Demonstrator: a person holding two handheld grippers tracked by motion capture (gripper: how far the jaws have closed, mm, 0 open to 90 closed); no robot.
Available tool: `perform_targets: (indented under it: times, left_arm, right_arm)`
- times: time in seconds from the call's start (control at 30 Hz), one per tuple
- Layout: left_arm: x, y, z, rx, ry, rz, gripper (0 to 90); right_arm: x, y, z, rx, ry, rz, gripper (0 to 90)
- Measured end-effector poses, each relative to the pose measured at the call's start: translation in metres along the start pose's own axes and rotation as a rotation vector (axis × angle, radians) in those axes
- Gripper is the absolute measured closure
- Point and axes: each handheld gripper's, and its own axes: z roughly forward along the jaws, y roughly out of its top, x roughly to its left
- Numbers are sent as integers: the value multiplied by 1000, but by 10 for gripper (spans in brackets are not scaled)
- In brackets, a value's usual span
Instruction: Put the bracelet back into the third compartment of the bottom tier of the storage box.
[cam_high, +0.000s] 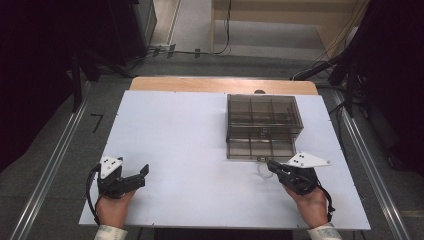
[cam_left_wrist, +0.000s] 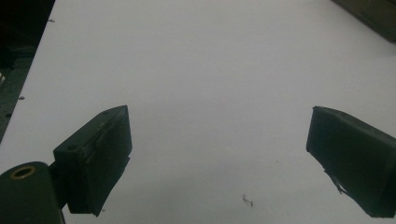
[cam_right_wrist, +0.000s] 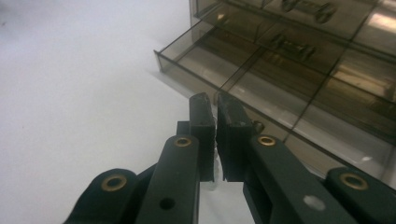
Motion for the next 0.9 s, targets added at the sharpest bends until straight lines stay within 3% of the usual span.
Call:
perform_targets:
  times: [0.37,0.9]
  left_arm:
    - [0,0,0,-1,1,0,74]
    - [-1,0,1,3,-1,3,74]
  right_arm:
    - [-18,1,-18,-48,-48,46,836]
    - [-27,1,-20,-43,-61,67,836]
